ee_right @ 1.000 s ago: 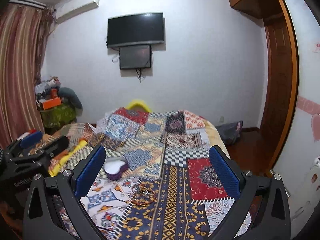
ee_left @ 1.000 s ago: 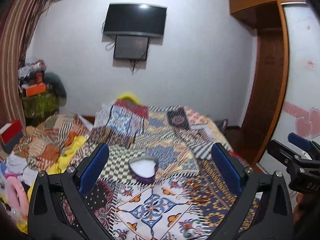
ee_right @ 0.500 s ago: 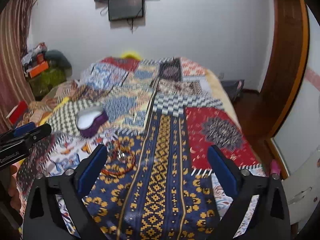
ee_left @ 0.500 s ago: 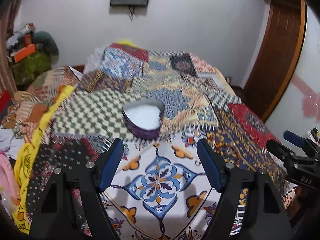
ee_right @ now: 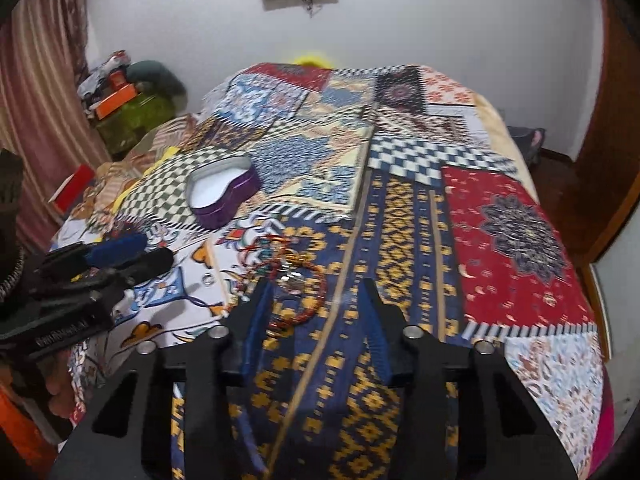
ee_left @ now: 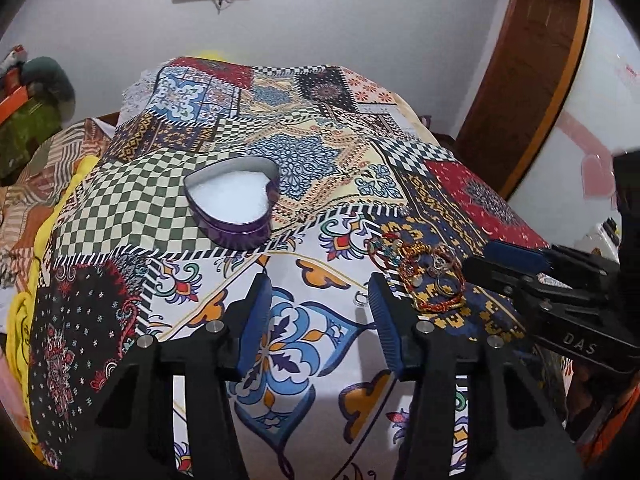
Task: Organize jewelry
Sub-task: 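Lower both tools toward the jewelry pile beside the purple heart tin, then grasp a small silver ring with the left tool while the right tool grasps a silver keychain ring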
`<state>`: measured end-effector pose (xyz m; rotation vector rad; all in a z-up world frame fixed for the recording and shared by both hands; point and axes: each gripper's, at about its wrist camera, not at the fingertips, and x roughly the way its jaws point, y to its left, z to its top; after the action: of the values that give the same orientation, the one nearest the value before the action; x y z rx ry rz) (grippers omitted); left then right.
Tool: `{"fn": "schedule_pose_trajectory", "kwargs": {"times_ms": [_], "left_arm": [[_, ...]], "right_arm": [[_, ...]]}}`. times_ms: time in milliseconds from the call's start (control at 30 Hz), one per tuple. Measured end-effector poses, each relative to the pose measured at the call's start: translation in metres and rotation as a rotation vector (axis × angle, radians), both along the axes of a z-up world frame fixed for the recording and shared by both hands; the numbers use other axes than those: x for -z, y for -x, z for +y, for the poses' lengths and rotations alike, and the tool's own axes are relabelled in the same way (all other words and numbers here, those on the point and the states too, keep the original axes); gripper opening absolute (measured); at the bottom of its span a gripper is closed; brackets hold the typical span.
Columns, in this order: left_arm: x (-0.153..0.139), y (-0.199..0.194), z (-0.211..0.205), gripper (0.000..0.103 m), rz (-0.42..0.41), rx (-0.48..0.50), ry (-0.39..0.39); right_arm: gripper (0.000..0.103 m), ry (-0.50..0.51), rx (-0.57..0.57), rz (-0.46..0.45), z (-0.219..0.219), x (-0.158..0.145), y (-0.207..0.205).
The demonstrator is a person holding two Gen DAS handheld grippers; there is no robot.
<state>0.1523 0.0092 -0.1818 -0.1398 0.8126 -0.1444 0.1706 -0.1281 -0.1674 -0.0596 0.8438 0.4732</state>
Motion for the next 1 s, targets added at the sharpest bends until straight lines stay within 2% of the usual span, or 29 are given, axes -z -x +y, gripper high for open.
{"fn": "schedule_pose_trajectory", "kwargs": {"times_ms": [67, 167, 267, 533, 833, 933, 1000], "left_arm": [[0.001, -0.001, -0.003, 0.048, 0.000, 0.017, -0.006], [0.004, -0.004, -0.007, 0.040, 0.011, 0.046, -0.012], [0.008, -0.007, -0.010, 0.033, 0.027, 0.070, 0.000], [0.018, -0.012, -0.021, 0.028, 0.040, 0.105, -0.019], [0.024, -0.018, -0.028, 0.024, 0.046, 0.126, -0.028], [0.025, -0.019, -0.028, 0.017, 0.044, 0.121, -0.032], [0.026, -0.020, -0.028, 0.009, 0.044, 0.118, -0.032]], "right_arm": [[0.028, 0.006, -0.025, 0.009, 0.006, 0.002, -0.003], [0.020, 0.016, -0.060, 0.026, 0.013, 0.006, -0.009], [0.017, 0.004, -0.080, 0.062, 0.016, 0.012, -0.015], [0.015, 0.009, -0.084, 0.106, 0.019, 0.022, -0.021], [0.015, 0.022, -0.086, 0.107, 0.021, 0.021, -0.028], [0.015, 0.022, -0.088, 0.109, 0.021, 0.022, -0.030], [0.015, 0.019, -0.093, 0.113, 0.022, 0.023, -0.032]]}}
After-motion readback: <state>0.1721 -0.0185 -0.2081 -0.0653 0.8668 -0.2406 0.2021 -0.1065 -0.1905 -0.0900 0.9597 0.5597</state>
